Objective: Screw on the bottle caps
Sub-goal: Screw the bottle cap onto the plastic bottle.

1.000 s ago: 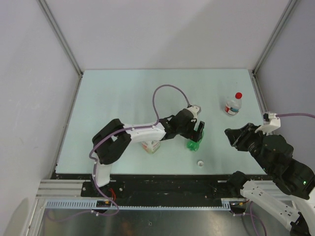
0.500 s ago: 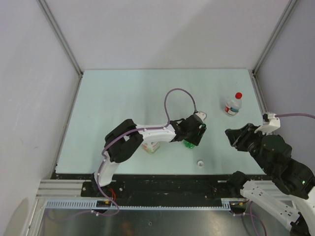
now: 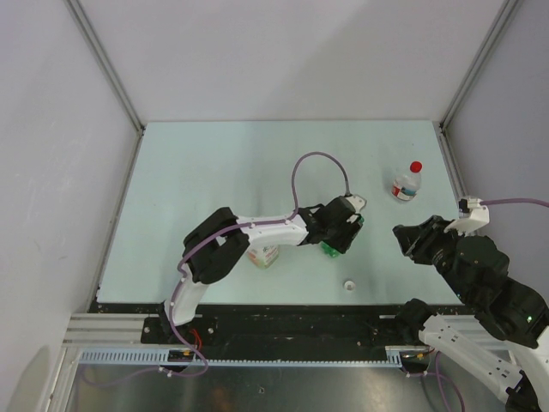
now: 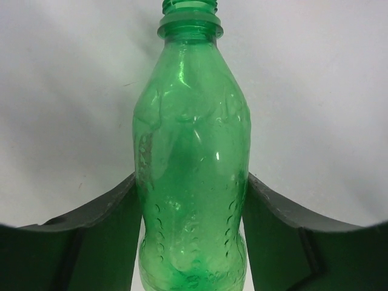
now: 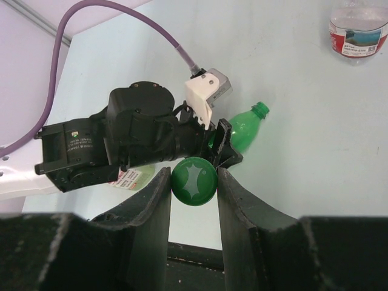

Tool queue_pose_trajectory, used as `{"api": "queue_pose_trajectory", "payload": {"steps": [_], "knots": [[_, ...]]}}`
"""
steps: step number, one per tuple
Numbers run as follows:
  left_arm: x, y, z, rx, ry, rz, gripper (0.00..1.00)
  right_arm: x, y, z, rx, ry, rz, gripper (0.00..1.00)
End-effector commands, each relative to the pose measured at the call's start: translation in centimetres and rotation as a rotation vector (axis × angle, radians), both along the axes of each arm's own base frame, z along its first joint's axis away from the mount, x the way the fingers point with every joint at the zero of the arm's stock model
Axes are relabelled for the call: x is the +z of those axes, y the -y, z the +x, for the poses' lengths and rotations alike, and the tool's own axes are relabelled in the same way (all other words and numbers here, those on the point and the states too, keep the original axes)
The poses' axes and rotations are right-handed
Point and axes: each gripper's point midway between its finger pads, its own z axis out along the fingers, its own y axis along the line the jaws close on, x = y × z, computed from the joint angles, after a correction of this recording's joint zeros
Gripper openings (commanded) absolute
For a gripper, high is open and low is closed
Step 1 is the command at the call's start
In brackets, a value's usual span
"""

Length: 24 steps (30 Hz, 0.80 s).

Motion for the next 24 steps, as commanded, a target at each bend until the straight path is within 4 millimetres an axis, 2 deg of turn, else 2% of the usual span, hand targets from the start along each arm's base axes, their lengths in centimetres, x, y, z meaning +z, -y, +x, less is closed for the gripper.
{"api": "queue_pose_trajectory", "payload": {"steps": [1, 4, 6, 10, 13, 15, 16, 20, 22, 24], "knots": [[7.0, 2.1, 0.8, -0.072, 0.058, -0.145, 0.00, 0.5, 0.4, 0.1, -0.018, 0.026, 0.010, 0.21], [8.7, 2.5, 0.1, -0.131, -0.017, -0.227, 0.00, 0.5, 0.3, 0.0, -0.013, 0.025, 0.011, 0.21], [9.7, 2.4, 0.3, -0.130, -0.031, -0.255, 0.00, 0.5, 0.3, 0.0, -0.010, 0.025, 0.008, 0.21], [11.4, 1.2, 2.1, -0.059, 0.101, -0.225, 0.00, 0.7, 0.4, 0.0, -0.004, 0.036, -0.001, 0.21], [14.8, 0.9, 1.6, -0.062, 0.206, -0.279, 0.00, 1.1, 0.3, 0.0, 0.003, 0.056, -0.003, 0.21], [16.9, 0.0, 0.5, -0.079, 0.290, -0.347, 0.00, 1.4, 0.1, 0.0, 0.018, 0.071, 0.005, 0.21], [18.6, -0.6, 0.1, -0.059, 0.344, -0.399, 0.00, 1.6, -0.2, 0.0, 0.036, 0.076, 0.009, 0.21], [23.9, -4.5, -1.7, -0.007, 0.531, -0.561, 0.00, 2.1, -1.9, -0.6, 0.138, 0.099, 0.024, 0.21], [25.4, -5.8, -3.1, -0.036, 0.567, -0.635, 0.05, 2.4, -2.6, -0.8, 0.180, 0.114, 0.029, 0.21], [25.5, -6.5, -4.7, -0.081, 0.544, -0.683, 0.09, 2.5, -3.3, -0.9, 0.224, 0.130, 0.025, 0.21]]}}
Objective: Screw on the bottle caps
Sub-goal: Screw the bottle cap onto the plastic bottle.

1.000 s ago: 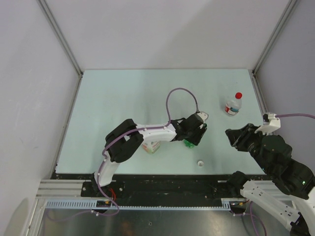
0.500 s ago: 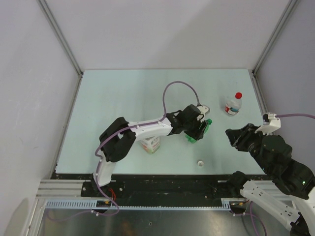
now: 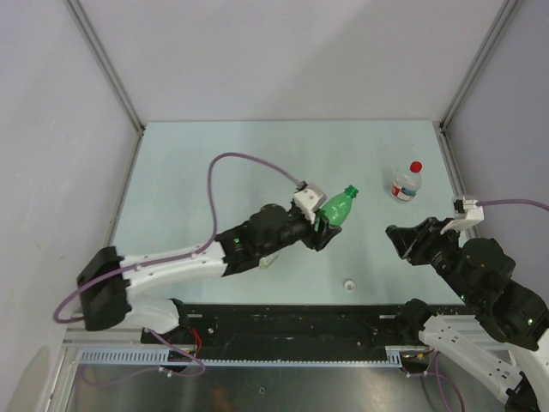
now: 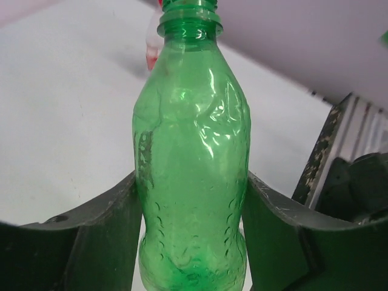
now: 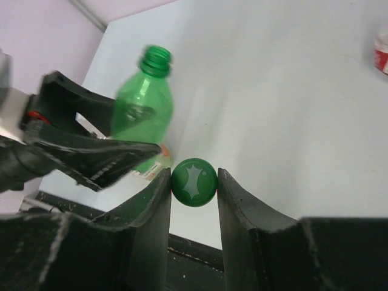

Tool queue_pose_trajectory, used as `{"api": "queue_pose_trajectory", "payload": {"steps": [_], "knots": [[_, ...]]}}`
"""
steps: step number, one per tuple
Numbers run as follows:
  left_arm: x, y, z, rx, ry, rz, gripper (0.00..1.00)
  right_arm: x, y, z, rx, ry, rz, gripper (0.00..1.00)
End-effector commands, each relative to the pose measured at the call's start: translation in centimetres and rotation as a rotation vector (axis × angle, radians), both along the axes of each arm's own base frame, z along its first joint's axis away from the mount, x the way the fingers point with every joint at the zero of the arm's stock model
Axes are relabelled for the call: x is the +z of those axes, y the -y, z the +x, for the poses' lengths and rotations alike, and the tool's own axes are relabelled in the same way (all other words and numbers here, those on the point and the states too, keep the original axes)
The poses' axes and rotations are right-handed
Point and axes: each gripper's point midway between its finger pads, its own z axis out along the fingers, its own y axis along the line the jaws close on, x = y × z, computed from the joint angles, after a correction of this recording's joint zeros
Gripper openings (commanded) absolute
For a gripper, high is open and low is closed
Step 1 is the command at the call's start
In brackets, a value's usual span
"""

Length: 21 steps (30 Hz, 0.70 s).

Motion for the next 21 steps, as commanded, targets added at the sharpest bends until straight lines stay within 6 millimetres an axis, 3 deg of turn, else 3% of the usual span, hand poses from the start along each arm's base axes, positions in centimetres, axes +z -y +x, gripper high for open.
{"api": "queue_pose_trajectory", "payload": {"steps": [1, 6, 11, 16, 21], "knots": [[5.5, -1.6, -1.3, -0.041, 0.127, -0.218, 0.06, 1.6, -2.2, -0.3, 0.134, 0.085, 0.013, 0.21], [3.3, -2.2, -5.3, -0.252, 0.170, -0.176, 0.00, 3.1, -5.4, -1.4, 0.326, 0.140, 0.032, 0.22], [2.6, -3.0, -8.8, -0.452, 0.301, -0.194, 0.00, 1.9, -9.5, -3.5, 0.592, 0.068, 0.021, 0.22], [1.7, -4.7, -11.6, -0.571, 0.419, -0.234, 0.00, 1.6, -10.1, -3.7, 0.633, 0.050, 0.014, 0.22], [2.1, -5.3, -11.6, -0.542, 0.444, -0.302, 0.00, 1.3, -10.6, -3.8, 0.665, 0.040, 0.005, 0.22]]}}
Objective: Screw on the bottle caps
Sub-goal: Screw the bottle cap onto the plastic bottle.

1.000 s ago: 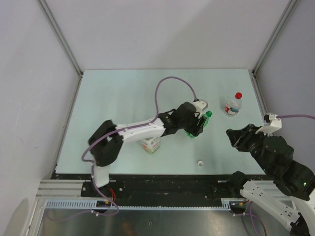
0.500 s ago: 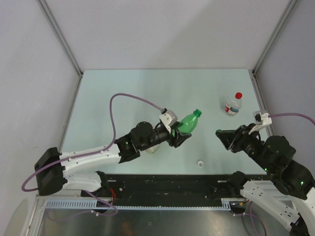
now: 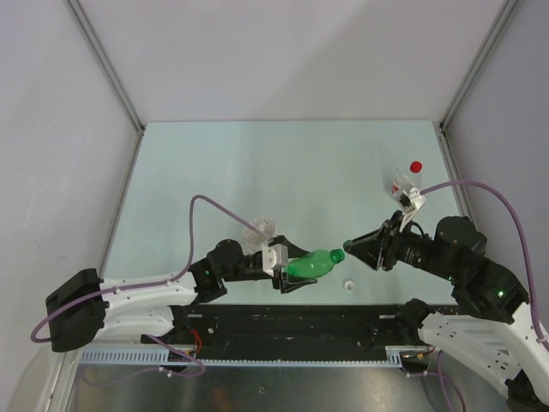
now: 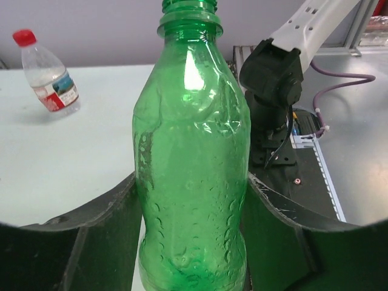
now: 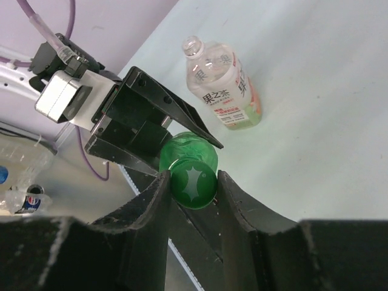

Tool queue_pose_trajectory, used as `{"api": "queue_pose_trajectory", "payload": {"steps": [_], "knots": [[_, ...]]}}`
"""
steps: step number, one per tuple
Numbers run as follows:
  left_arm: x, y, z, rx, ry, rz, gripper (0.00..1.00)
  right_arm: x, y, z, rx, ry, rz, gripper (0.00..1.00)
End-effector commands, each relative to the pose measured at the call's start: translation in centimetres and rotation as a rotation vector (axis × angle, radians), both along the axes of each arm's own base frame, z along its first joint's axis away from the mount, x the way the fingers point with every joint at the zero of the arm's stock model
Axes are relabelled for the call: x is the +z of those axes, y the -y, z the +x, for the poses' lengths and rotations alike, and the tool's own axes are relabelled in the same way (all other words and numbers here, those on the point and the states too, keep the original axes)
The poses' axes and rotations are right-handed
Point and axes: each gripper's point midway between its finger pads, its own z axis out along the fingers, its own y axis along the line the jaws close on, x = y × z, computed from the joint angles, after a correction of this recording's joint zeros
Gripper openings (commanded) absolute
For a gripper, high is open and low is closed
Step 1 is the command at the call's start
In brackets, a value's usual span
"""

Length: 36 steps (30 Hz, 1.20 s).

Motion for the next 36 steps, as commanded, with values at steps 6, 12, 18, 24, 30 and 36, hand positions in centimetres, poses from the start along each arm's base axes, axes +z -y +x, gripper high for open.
{"api": "queue_pose_trajectory", "payload": {"steps": [6, 12, 18, 24, 30, 36], "knots": [[4.8, -0.5, -0.1, 0.005, 0.123, -0.223, 0.00, 1.3, -2.0, -1.0, 0.144, 0.033, 0.044, 0.22], [5.4, -0.5, -0.8, -0.023, 0.095, -0.254, 0.00, 2.2, -2.3, -1.0, 0.155, 0.073, 0.086, 0.21], [5.6, -0.6, -1.0, -0.031, 0.071, -0.262, 0.00, 2.8, -2.8, -1.3, 0.191, 0.092, 0.108, 0.21], [5.5, -0.3, -1.2, -0.047, 0.038, -0.260, 0.00, 2.8, -3.3, -1.9, 0.238, 0.090, 0.111, 0.21], [5.8, -0.3, -1.2, -0.046, 0.030, -0.266, 0.00, 2.1, -3.8, -2.3, 0.285, 0.069, 0.098, 0.21], [6.9, -0.8, -1.8, -0.067, 0.021, -0.298, 0.00, 1.1, -4.2, -2.2, 0.298, 0.048, 0.065, 0.20]]}}
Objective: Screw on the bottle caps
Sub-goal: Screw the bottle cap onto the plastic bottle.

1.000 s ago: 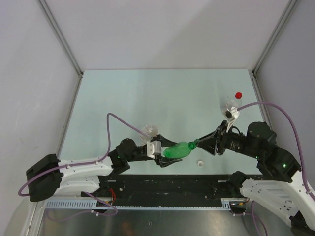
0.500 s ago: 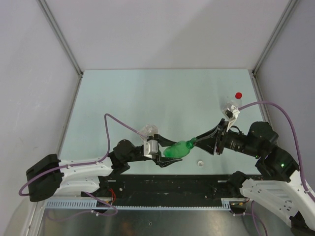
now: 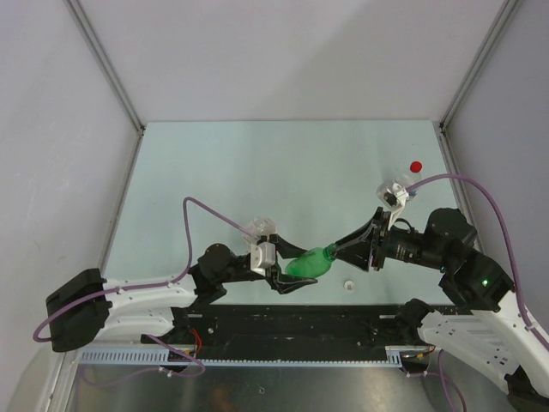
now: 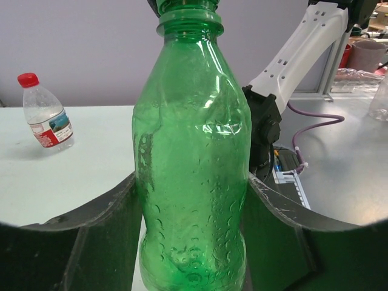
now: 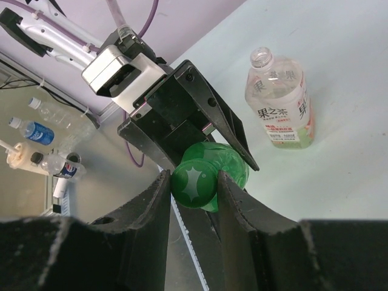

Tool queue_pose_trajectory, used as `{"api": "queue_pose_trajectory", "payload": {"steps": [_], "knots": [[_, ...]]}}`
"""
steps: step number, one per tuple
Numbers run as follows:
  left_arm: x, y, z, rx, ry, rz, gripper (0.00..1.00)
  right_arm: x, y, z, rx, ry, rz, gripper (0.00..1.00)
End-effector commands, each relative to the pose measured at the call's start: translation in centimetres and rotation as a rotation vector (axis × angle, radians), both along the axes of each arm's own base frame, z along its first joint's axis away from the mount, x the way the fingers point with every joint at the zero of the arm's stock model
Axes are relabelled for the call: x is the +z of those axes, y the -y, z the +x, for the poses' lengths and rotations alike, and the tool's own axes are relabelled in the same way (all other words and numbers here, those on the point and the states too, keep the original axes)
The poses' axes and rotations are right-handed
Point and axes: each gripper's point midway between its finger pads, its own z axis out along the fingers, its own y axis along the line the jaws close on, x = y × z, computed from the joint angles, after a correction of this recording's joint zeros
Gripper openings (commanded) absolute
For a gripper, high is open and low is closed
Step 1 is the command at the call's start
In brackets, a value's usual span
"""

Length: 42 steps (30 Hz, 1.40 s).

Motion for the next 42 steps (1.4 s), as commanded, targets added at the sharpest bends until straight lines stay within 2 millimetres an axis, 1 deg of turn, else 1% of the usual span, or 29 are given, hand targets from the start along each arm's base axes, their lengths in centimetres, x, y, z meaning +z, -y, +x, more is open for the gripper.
{"api": "queue_pose_trajectory", "payload": {"steps": [1, 6, 10, 13, 15, 19, 22, 28, 32, 34, 37, 42], "knots": [[3.9, -0.7, -0.7, -0.018, 0.024, -0.123, 0.00, -0.8, -0.5, -0.4, 0.049, 0.007, -0.027, 0.20], [4.9, -1.1, -1.0, -0.024, 0.009, -0.151, 0.00, -1.1, -0.8, -0.9, 0.087, 0.030, -0.038, 0.20], [5.6, -1.3, -0.8, -0.010, 0.015, -0.170, 0.00, -2.0, -0.9, -1.5, 0.132, 0.024, -0.069, 0.19], [6.6, -1.2, -0.9, -0.018, 0.004, -0.191, 0.00, -2.4, -1.1, -1.3, 0.134, 0.031, -0.083, 0.19], [7.2, -1.1, -1.1, -0.038, 0.005, -0.200, 0.00, -2.3, -1.3, -1.2, 0.135, 0.044, -0.078, 0.19], [7.8, -0.9, -1.3, -0.046, 0.072, -0.206, 0.00, -2.9, -1.5, -1.0, 0.127, 0.008, -0.092, 0.17], [8.3, -1.3, -0.6, 0.008, 0.135, -0.223, 0.00, -3.9, -1.2, -0.8, 0.099, -0.031, -0.129, 0.16], [9.1, -1.4, 0.9, 0.087, 0.169, -0.222, 0.00, -5.6, -0.4, 0.2, 0.017, -0.081, -0.197, 0.15], [9.4, -1.1, 1.9, 0.134, 0.142, -0.221, 0.00, -6.6, -0.2, 1.6, -0.074, -0.134, -0.225, 0.14], [9.6, -0.6, 2.5, 0.147, 0.115, -0.221, 0.00, -6.9, -0.1, 2.6, -0.136, -0.147, -0.226, 0.15], [9.6, 0.2, 2.7, 0.138, 0.097, -0.213, 0.00, -7.0, -0.1, 3.7, -0.213, -0.176, -0.206, 0.15], [9.3, 0.8, 3.5, 0.165, 0.134, -0.196, 0.00, -7.5, -0.2, 4.2, -0.271, -0.249, -0.186, 0.15]]}}
